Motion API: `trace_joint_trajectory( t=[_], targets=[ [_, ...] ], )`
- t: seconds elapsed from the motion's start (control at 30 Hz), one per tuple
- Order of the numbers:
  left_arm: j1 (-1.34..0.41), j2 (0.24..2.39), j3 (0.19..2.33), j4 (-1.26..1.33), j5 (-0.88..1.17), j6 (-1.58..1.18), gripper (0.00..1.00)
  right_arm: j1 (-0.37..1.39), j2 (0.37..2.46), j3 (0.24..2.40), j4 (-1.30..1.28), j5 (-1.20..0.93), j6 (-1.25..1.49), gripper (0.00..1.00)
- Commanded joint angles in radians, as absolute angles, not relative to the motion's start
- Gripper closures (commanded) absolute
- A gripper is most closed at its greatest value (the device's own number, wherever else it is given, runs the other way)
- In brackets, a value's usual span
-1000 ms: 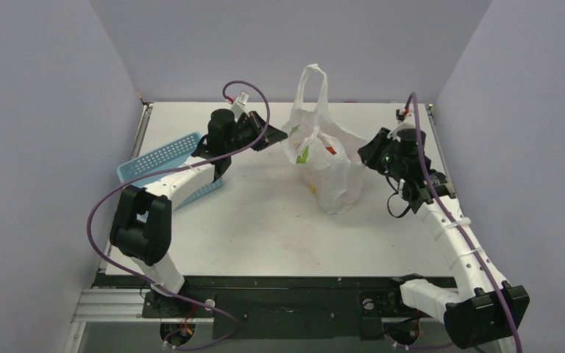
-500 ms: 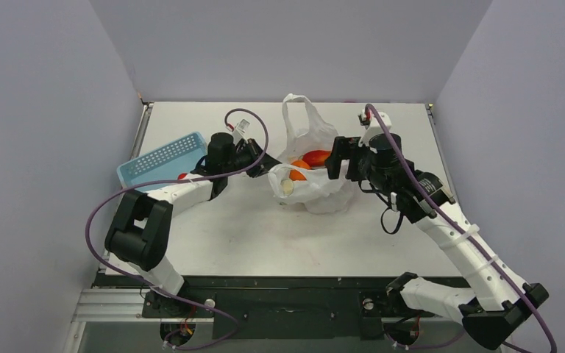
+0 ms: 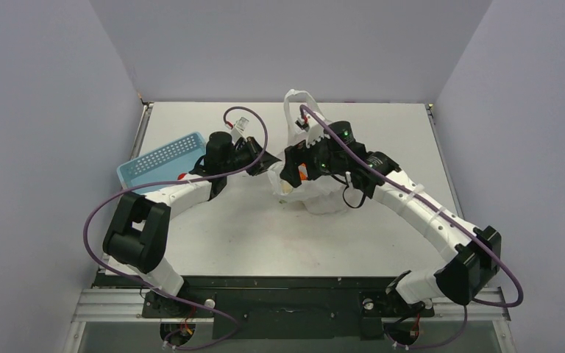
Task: Take the fake fruits out of the plastic bag
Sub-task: Adjust the plastic bag at the center of the board.
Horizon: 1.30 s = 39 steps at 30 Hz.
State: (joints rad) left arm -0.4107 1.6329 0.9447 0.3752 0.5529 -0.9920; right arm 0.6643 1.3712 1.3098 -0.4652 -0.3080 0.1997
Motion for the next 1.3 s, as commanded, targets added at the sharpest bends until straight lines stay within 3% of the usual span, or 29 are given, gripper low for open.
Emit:
trace_joint_trajectory(
  t=[0.0, 0.1, 0.17, 0.2, 0.37, 0.57, 0.7, 0.97, 1.07, 1.27],
  targets=[
    [-0.407, 1.600, 0.974, 0.410, 0.574, -0.989, 1.00, 0.676, 1.391, 1.326, -0.376, -0.413, 0.118, 0.16],
    [-0.407, 1.601, 0.975, 0.412, 0.576, -0.989, 1.00, 0.676, 1.422, 1.325, -0.335, -0.467, 0.113, 0.23],
    [-0.407, 1.603, 0.975, 0.412, 0.578, -0.990, 1.00, 0.682, 1.437, 1.339, -0.329, -0.510, 0.124, 0.37],
    [-0.407, 1.605, 0.977, 0.411, 0.577, -0.990, 1.00, 0.687, 1.437, 1.341, -0.329, -0.516, 0.130, 0.51],
    [-0.406, 1.624, 0.996, 0.409, 0.574, -0.995, 1.00, 0.697, 1.359, 1.309, -0.333, -0.512, 0.180, 1.00],
    [-0.392, 1.661, 1.061, 0.379, 0.574, -0.989, 1.00, 0.726, 1.179, 1.225, -0.411, -0.511, 0.226, 1.00],
    [-0.383, 1.700, 1.128, 0.342, 0.586, -0.974, 1.00, 0.845, 1.027, 1.021, -0.420, -0.420, 0.306, 1.00],
    [-0.364, 1.744, 1.194, 0.340, 0.599, -0.997, 1.00, 1.187, 0.693, 0.602, -0.364, 0.172, 0.579, 1.00],
    [-0.364, 1.743, 1.192, 0.351, 0.605, -1.012, 1.00, 1.202, 0.677, 0.531, -0.391, 0.370, 0.678, 1.00],
    [-0.364, 1.709, 1.142, 0.408, 0.636, -1.054, 1.00, 1.152, 0.748, 0.393, -0.359, 0.554, 0.871, 1.00]
  ],
)
